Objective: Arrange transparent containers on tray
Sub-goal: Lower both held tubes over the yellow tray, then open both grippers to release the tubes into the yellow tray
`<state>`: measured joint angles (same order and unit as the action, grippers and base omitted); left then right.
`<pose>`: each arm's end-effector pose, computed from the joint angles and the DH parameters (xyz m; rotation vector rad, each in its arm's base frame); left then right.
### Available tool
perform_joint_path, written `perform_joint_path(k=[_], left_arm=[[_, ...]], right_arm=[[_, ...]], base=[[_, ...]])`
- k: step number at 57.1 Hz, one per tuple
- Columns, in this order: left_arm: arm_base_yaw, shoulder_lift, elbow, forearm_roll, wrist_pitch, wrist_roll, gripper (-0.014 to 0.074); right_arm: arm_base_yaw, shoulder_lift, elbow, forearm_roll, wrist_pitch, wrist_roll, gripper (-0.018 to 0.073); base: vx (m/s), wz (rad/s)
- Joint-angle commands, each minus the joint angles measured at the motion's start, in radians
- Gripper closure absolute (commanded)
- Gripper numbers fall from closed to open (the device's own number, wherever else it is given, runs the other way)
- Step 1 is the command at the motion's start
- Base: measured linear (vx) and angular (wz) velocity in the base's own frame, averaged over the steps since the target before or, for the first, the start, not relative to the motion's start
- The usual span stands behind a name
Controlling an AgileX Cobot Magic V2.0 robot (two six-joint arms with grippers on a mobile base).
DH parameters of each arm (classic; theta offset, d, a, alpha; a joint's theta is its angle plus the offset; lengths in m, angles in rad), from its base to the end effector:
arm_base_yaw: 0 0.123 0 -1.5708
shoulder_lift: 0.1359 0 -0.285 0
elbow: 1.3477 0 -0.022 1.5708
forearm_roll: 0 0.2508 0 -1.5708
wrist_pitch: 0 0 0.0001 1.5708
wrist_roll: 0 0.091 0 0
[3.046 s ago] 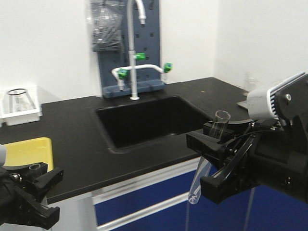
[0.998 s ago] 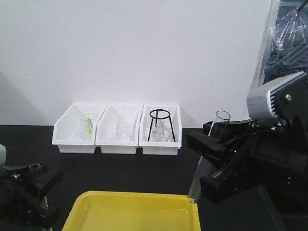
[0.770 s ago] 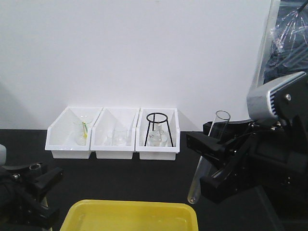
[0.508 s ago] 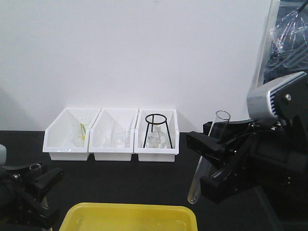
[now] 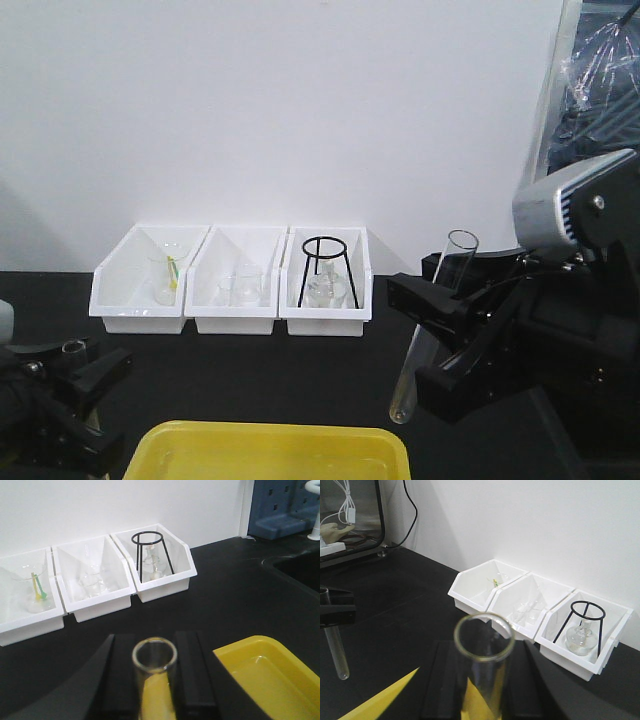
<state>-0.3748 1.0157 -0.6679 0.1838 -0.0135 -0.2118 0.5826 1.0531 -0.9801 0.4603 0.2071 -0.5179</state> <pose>0.2048 -0.0808 0.3176 0.3170 1.7998 -0.2870 0.1904 0.1355 0.3975 -0.6261 1.6492 0.4567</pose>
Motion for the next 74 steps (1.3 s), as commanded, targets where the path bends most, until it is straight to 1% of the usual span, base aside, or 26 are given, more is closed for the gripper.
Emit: perform_joint_path(k=[1, 21, 25, 32, 36, 39, 44, 46, 53, 59, 62, 66, 74], left_arm=[[-0.007, -0.014, -0.036, -0.009, -0.084, -0.004, 0.0419], [-0.007, -0.014, -0.036, -0.009, -0.084, -0.004, 0.0419], [-0.007, -0.013, -0.036, -0.009, -0.082, -0.004, 0.0419], [-0.007, -0.008, -0.036, -0.010, -0.035, -0.006, 0.0417], [-0.006, 0.011, -0.037, -0.011, -0.012, -0.005, 0.0414], [-0.006, 0.040, -0.041, -0.011, -0.005, -0.020, 0.0412], [-0.006, 0.125, -0.079, -0.010, 0.034, -0.084, 0.0410], [-0.006, 0.161, -0.107, -0.010, 0.048, -0.096, 0.0408], [-0.006, 0.311, -0.226, -0.010, 0.117, -0.104, 0.0404], [-0.006, 0.438, -0.322, -0.011, 0.233, -0.105, 0.0401], [-0.006, 0.482, -0.354, -0.011, 0.278, -0.119, 0.0397], [-0.006, 0.536, -0.376, -0.011, 0.291, -0.140, 0.0395], [-0.006, 0.614, -0.387, -0.011, 0.265, -0.153, 0.0391]], right_arm=[[-0.004, -0.018, -0.035, 0.001, -0.075, -0.009, 0.0473], [-0.004, -0.008, -0.035, 0.005, -0.074, 0.000, 0.0473], [-0.004, 0.025, -0.035, 0.008, -0.083, 0.055, 0.0473], [-0.004, 0.117, -0.036, 0.008, -0.103, 0.222, 0.0473], [-0.004, 0.177, -0.036, 0.007, -0.103, 0.283, 0.0473], [-0.004, 0.227, -0.037, 0.007, -0.103, 0.303, 0.0473], [-0.004, 0.314, -0.056, 0.007, -0.079, 0.317, 0.0473], [-0.004, 0.350, -0.070, 0.007, -0.063, 0.329, 0.0473], [-0.005, 0.461, -0.131, 0.007, -0.009, 0.361, 0.0473], [-0.008, 0.565, -0.203, 0.003, 0.060, 0.361, 0.0473], [-0.018, 0.605, -0.235, 0.004, 0.099, 0.366, 0.0473], [-0.039, 0.659, -0.268, 0.002, 0.140, 0.378, 0.0473], [-0.085, 0.735, -0.296, 0.002, 0.176, 0.388, 0.0469]], base=[[0.00, 0.00], [0.00, 0.00], [0.00, 0.00], [0.00, 0.00], [0.00, 0.00], [0.00, 0.00], [0.00, 0.00], [0.00, 0.00], [0.00, 0.00], [0.00, 0.00], [0.00, 0.00], [0.00, 0.00], [0.00, 0.00]])
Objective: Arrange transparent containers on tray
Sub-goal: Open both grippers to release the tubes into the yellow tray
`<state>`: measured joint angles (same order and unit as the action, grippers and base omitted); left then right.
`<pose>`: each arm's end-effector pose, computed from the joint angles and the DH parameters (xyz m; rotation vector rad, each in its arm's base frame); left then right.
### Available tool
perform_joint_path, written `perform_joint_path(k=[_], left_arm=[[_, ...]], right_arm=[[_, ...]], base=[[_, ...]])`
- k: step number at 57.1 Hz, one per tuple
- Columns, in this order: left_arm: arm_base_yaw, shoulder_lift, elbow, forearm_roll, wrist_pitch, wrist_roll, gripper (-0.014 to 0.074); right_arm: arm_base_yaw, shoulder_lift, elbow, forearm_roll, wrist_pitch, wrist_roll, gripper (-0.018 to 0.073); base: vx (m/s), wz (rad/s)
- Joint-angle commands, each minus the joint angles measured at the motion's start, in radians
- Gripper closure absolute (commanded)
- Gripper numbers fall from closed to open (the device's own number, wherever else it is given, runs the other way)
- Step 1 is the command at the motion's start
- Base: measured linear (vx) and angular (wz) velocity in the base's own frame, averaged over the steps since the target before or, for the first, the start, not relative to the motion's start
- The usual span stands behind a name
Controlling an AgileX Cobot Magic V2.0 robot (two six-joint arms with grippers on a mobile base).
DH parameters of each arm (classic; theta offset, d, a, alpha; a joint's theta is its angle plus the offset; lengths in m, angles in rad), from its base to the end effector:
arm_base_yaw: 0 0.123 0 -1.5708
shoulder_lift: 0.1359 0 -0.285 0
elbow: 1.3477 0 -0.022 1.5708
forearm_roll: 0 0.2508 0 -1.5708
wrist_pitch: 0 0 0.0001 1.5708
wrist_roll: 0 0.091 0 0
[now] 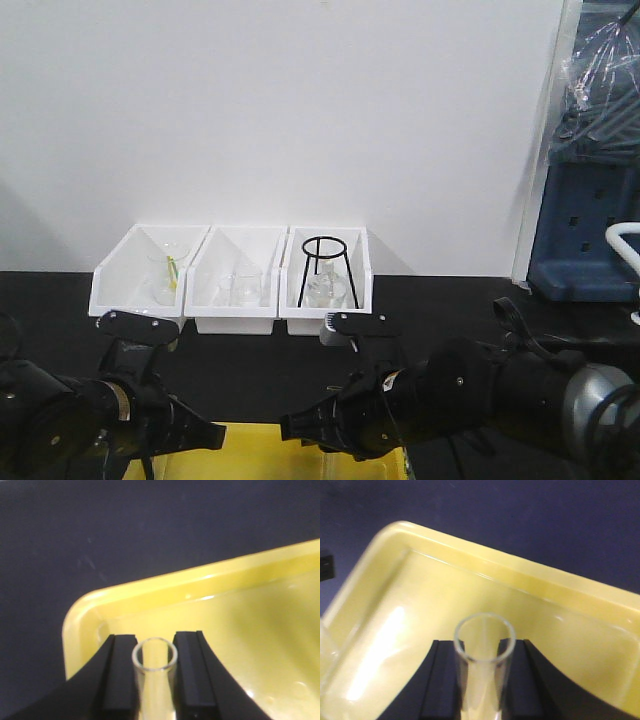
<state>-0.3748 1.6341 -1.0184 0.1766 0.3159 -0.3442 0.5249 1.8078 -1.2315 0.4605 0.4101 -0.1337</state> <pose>0.3226 -0.1215 0.2272 0.2145 2.4080 -0.1881 0.3328 0.2114 0.2220 -0.3709 2.4719 0.5732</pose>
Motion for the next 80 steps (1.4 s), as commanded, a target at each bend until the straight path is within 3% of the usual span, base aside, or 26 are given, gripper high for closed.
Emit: perform_joint_path(k=[1, 25, 42, 55, 64, 80], left_arm=[[-0.006, 0.002, -0.037, -0.003, -0.065, -0.023, 0.0391], [-0.006, 0.147, -0.037, -0.003, -0.073, -0.030, 0.0321], [-0.003, 0.155, -0.034, -0.003, -0.089, -0.030, 0.0198], [-0.003, 0.148, -0.034, -0.002, -0.095, -0.030, 0.0177], [-0.003, 0.074, -0.034, 0.003, -0.097, -0.026, 0.0178], [-0.003, -0.226, -0.034, 0.094, -0.073, -0.026, 0.0228]], right_arm=[[-0.032, -0.015, -0.045, 0.003, -0.027, 0.004, 0.0467], [-0.056, 0.108, -0.044, 0.016, -0.020, 0.041, 0.0414], [-0.056, 0.128, -0.044, 0.009, -0.018, 0.056, 0.0211], [-0.056, 0.118, -0.044, 0.013, -0.008, 0.056, 0.0087], [-0.067, 0.049, -0.046, 0.008, -0.005, 0.055, 0.0095], [-0.078, -0.267, -0.043, -0.156, 0.006, 0.005, 0.0223]], base=[[0.00, 0.00], [0.00, 0.00], [0.00, 0.00], [0.00, 0.00], [0.00, 0.00], [0.00, 0.00]])
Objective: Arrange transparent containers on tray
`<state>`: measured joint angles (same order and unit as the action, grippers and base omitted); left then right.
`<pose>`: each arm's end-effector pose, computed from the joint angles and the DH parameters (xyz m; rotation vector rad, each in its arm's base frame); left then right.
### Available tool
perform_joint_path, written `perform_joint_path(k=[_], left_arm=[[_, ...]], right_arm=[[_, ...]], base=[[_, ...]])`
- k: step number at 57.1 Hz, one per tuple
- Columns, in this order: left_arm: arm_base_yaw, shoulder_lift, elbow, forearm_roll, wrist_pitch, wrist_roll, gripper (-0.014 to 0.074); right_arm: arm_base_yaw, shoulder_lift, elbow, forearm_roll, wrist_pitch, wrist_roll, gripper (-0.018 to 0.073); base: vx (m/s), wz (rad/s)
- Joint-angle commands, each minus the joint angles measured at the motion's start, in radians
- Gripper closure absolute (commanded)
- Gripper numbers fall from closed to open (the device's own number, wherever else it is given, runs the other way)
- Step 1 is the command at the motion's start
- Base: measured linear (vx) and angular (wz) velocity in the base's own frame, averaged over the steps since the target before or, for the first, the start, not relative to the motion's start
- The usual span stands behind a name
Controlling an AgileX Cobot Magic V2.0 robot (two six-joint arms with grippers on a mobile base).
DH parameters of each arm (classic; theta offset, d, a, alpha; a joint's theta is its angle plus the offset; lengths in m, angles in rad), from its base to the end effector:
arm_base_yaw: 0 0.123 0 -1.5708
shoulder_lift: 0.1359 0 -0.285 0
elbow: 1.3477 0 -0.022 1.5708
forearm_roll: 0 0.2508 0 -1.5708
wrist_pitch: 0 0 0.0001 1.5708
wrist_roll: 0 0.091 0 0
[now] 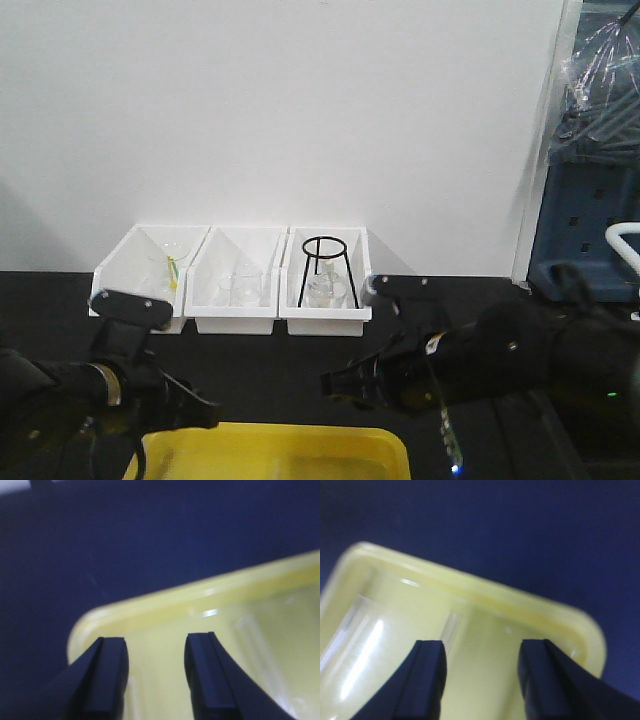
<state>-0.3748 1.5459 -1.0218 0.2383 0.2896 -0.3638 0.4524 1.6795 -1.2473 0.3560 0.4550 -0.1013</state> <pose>0.3153 -0.1174 0.2602 0.2395 2.2822 -0.1877 0.3327 0.1772 0.2724 -0.3528 2.3660 0.5059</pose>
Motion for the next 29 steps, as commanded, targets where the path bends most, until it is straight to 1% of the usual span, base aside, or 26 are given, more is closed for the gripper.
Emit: perform_joint_path(k=[1, 9, 14, 19, 25, 29], left_arm=[[-0.003, -0.165, -0.031, 0.037, -0.043, -0.007, 0.0234], [-0.003, -0.339, -0.028, 0.043, -0.042, -0.007, 0.0309], [-0.003, -0.456, -0.003, 0.044, -0.064, -0.007, 0.0363], [-0.003, -0.571, 0.057, 0.044, -0.090, -0.007, 0.0410], [-0.003, -0.692, 0.153, 0.050, -0.102, -0.006, 0.0463], [-0.003, -0.775, 0.205, 0.050, -0.102, -0.006, 0.0493]], right_arm=[[-0.005, -0.167, -0.028, -0.060, -0.038, -0.030, 0.0237], [-0.005, -0.331, -0.028, -0.123, -0.029, -0.036, 0.0328], [-0.005, -0.425, -0.028, -0.161, -0.028, -0.054, 0.0368], [-0.005, -0.503, -0.028, -0.185, -0.021, -0.073, 0.0405], [-0.005, -0.572, -0.020, -0.189, 0.015, -0.082, 0.0459], [-0.005, -0.627, 0.026, -0.188, -0.013, -0.084, 0.0501]], base=[[0.00, 0.00], [0.00, 0.00], [0.00, 0.00], [0.00, 0.00], [0.00, 0.00], [0.00, 0.00]])
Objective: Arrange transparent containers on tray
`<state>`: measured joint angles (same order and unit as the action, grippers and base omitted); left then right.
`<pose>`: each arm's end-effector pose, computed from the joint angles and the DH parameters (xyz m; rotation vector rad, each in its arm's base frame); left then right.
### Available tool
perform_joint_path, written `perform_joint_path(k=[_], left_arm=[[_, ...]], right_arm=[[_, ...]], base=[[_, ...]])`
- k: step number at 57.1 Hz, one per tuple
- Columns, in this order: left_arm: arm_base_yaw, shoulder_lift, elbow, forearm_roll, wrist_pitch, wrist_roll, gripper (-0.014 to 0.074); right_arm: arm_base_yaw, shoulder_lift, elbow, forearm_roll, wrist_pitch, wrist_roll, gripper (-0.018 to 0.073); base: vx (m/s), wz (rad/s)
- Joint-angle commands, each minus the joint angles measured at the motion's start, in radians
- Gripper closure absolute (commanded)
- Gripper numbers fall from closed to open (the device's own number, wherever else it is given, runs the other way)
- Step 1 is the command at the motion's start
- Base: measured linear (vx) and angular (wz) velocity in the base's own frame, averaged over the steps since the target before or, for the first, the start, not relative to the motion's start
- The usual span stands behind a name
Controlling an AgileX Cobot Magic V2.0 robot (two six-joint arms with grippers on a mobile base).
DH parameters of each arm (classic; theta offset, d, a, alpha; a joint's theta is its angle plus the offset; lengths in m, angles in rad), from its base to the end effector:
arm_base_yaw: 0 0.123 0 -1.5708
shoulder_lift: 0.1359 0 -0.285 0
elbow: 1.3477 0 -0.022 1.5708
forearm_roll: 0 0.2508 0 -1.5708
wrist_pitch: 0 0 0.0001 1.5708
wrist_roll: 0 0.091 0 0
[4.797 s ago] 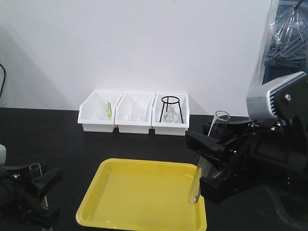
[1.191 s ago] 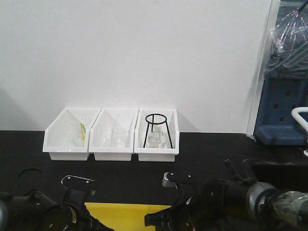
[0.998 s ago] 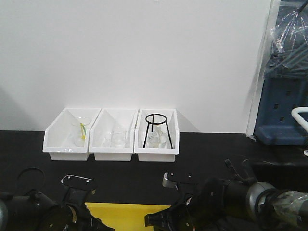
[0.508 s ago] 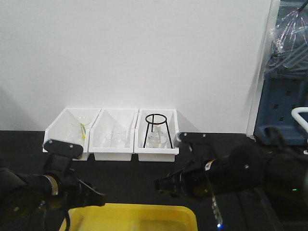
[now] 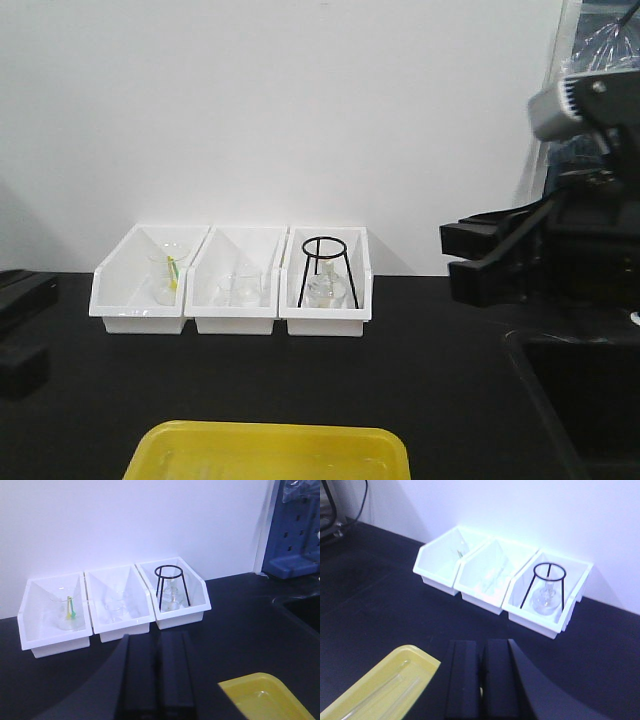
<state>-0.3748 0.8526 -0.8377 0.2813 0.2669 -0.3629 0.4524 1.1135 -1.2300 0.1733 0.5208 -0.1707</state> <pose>0.1709 -0.0600 0.3843 0.1960 1.7520 -0.2750 0.2101 0.1108 0.4379 -0.5016 1.8301 0.3763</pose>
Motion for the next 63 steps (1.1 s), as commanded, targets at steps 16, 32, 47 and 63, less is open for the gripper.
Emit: perform_joint_path(k=[16, 32, 47, 63], left_arm=[[-0.003, -0.252, 0.100, 0.004, -0.061, -0.009, 0.0539], [-0.003, -0.260, 0.100, 0.004, -0.053, -0.009, 0.0539], [-0.003, -0.260, 0.100, 0.005, -0.052, -0.009, 0.0539], [0.028, -0.387, 0.210, -0.025, -0.065, 0.180, 0.0538]], right_arm=[[-0.005, -0.161, 0.211, 0.002, -0.287, -0.014, 0.0572], [-0.005, -0.160, 0.235, 0.002, -0.258, -0.014, 0.0572], [-0.005, -0.160, 0.235, 0.002, -0.240, -0.014, 0.0572], [-0.005, -0.160, 0.235, 0.002, -0.241, -0.014, 0.0572]], base=[[0.00, 0.00], [0.00, 0.00], [0.00, 0.00], [0.00, 0.00]])
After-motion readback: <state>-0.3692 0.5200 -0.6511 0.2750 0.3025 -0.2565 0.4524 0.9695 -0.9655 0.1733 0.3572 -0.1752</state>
